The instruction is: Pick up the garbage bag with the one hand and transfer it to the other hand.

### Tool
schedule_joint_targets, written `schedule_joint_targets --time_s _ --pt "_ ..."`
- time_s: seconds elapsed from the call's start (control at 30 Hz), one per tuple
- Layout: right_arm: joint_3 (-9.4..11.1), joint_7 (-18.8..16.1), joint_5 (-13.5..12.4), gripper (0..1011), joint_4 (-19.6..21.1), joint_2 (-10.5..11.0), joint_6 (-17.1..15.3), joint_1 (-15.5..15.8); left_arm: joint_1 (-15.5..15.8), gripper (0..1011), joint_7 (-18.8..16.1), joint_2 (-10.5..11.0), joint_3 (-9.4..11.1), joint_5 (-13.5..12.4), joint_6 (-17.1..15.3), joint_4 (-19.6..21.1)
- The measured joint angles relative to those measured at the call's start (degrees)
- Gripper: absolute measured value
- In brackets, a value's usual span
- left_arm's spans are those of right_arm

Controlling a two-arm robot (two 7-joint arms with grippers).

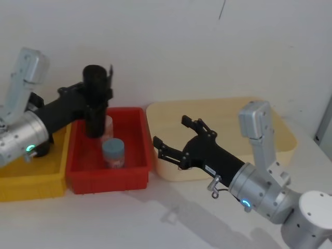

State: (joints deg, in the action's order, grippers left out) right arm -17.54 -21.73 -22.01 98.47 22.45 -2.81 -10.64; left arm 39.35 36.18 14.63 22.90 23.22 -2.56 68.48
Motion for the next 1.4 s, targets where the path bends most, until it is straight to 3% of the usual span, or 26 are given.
schedule_joint_targets --time_s 0.17,0.4,0.9,1.1,1.4 --pt "-1.13 -1.25 0.22 1000 -1.41 0.26 -0.11 -2.02 1.90 466 2.83 -2.43 0.66 2.28 0.86 -3.00" --pt "-1.87 -1.74 -0.67 1000 -2.85 -0.10 -2.00 -3.96 3.55 466 5.05 -4.14 1.19 4.16 1.22 -5.25" --pt "-1.71 0.78 -4.07 999 -7.37 -2.98 -6.59 -7.61 5.73 465 7.37 -5.93 2.17 6.35 1.42 -8.59" --pt "-2.13 1.28 -4.12 1000 -9.14 -3.58 -6.57 -8.70 6.55 465 8.20 -6.76 2.55 7.14 1.73 -10.37" --pt "-3.59 1.41 -2.71 1000 -12.54 -4.60 -4.04 -10.99 7.83 466 9.48 -8.18 3.13 8.22 2.32 -13.24"
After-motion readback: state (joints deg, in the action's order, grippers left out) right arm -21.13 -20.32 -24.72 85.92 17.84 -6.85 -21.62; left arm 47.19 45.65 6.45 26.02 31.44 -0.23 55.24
